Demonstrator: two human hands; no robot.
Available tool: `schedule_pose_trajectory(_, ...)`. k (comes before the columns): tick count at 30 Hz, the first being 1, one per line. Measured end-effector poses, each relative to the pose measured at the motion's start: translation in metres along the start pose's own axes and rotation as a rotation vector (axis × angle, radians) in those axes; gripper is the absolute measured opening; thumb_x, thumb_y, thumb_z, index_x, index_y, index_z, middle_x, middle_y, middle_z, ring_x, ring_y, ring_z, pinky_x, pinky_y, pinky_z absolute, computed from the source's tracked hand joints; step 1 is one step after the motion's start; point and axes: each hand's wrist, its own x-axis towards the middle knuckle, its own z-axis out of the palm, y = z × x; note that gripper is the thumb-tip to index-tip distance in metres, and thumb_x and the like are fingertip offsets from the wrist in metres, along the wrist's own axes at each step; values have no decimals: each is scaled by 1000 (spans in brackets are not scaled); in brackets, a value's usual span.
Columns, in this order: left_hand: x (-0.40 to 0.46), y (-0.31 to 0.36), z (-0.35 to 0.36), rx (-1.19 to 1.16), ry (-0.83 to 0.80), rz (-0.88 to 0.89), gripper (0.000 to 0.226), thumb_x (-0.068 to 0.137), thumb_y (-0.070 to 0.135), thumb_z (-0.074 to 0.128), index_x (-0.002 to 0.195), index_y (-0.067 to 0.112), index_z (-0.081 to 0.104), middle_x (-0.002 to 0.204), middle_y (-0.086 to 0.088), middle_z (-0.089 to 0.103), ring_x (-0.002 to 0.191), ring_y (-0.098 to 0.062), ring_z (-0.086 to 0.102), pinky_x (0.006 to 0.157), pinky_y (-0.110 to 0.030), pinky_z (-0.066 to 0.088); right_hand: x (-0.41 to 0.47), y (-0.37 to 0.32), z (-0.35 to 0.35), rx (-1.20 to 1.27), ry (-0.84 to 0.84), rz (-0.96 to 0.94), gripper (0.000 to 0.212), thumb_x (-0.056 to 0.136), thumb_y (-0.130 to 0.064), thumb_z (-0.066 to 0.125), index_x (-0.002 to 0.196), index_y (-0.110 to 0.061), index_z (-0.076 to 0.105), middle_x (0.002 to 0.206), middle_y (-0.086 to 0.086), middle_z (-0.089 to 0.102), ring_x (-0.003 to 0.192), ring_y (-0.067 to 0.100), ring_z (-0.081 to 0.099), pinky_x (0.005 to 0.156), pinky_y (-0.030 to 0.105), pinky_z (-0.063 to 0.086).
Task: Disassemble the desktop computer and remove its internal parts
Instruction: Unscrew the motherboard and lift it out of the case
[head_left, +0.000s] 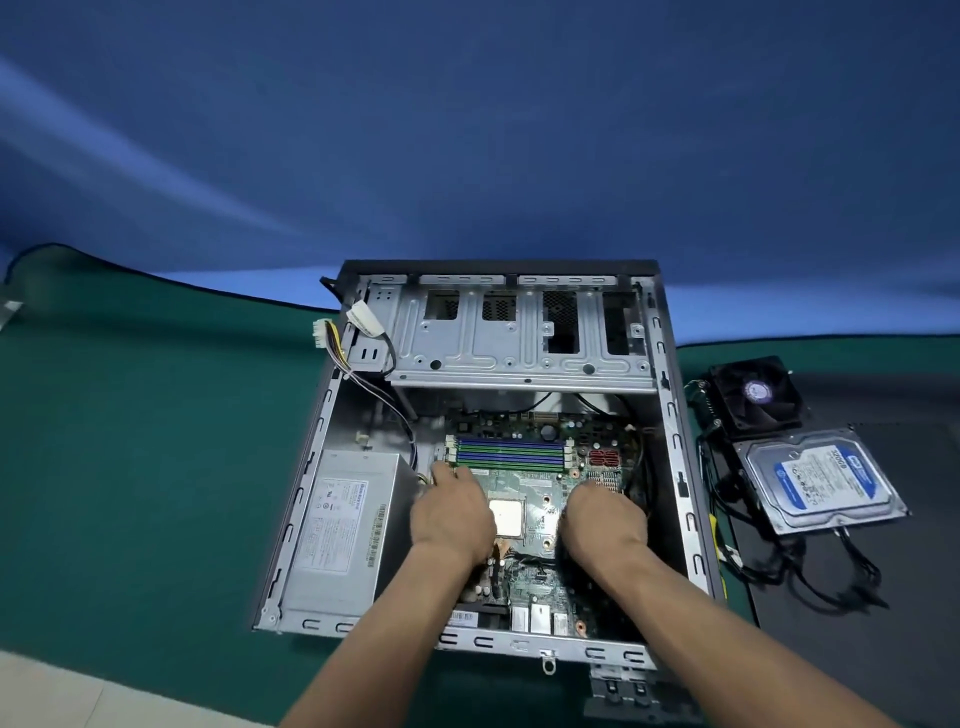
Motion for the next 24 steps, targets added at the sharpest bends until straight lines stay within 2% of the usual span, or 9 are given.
schedule_pose_trajectory(3, 4, -1, 2, -161, -40, -52, 46, 94, 21, 44, 134, 2, 30, 140, -19, 29, 114, -35, 53, 91, -39, 44, 1, 0, 0, -19, 19, -14, 32, 88, 0, 52, 120, -5, 56, 114, 5, 66, 103, 23, 64, 78, 29, 50)
schedule_pose_trajectory(6, 10, -3, 0, -299, 14, -82, 42, 93, 25, 46, 128, 4, 35, 131, -17, 46, 110, -34, 55, 85, -38, 44, 3, -1, 0, -53, 29, -37, 30, 87, 2, 51, 113, -9, 61, 111, 4, 67, 101, 23, 65, 74, 29, 49)
schedule_pose_trajectory(9, 14, -3, -2, -317, 54, -105, 40, 93, 27, 47, 125, 5, 37, 120, -14, 58, 105, -32, 58, 77, -34, 43, 4, -1, 0, -48, 39, -26, 28, 87, 3, 52, 108, -12, 63, 108, 1, 68, 99, 20, 66, 68, 26, 44)
schedule_pose_trajectory(14, 18, 1, -2, -233, 19, -142, 53, 87, 29, 53, 130, 7, 30, 129, -19, 45, 106, -32, 57, 77, -33, 43, 6, -2, 3, -13, 64, -3, 23, 87, -3, 54, 103, -14, 65, 106, -1, 69, 98, 19, 66, 67, 23, 40)
schedule_pose_trajectory(17, 21, 1, -3, -277, 18, -179, 60, 82, 27, 56, 131, 6, 29, 132, -23, 40, 107, -34, 55, 81, -34, 44, 5, -2, 3, 19, 93, 7, 21, 87, -5, 53, 101, -15, 65, 103, -1, 70, 96, 19, 66, 65, 22, 39)
schedule_pose_trajectory(20, 22, 1, -3, -333, 35, -199, 60, 80, 24, 57, 131, 6, 30, 131, -24, 40, 106, -35, 55, 80, -34, 44, 3, -1, 2, 49, 100, 16, 20, 86, -4, 53, 99, -14, 65, 101, 0, 70, 94, 19, 66, 65, 22, 39)
schedule_pose_trajectory(24, 24, 1, -1, -364, 59, -203, 52, 82, 24, 55, 125, 8, 32, 127, -22, 42, 101, -34, 56, 70, -32, 37, -1, -2, 0, 87, 101, 15, 16, 87, -5, 52, 92, -13, 65, 94, 0, 69, 88, 18, 66, 62, 19, 38)
